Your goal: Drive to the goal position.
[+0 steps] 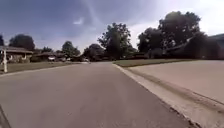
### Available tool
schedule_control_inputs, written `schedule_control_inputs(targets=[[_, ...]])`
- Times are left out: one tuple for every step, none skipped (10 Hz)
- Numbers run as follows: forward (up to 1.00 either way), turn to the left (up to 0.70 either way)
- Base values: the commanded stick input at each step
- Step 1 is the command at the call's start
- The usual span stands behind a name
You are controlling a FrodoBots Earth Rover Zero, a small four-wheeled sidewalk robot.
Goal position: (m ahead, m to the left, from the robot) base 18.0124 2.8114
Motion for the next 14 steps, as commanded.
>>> schedule_control_inputs(targets=[[0.70,0.03],[0.70,0.03],[0.70,0.03],[0.70,0.03],[0.70,0.03],[0.70,0.03],[0.70,0.03],[0.70,0.03],[0.70,0.03],[0.70,-0.05],[0.70,-0.19],[0.70,-0.32],[0.70,-0.13],[0.70,0.03]])
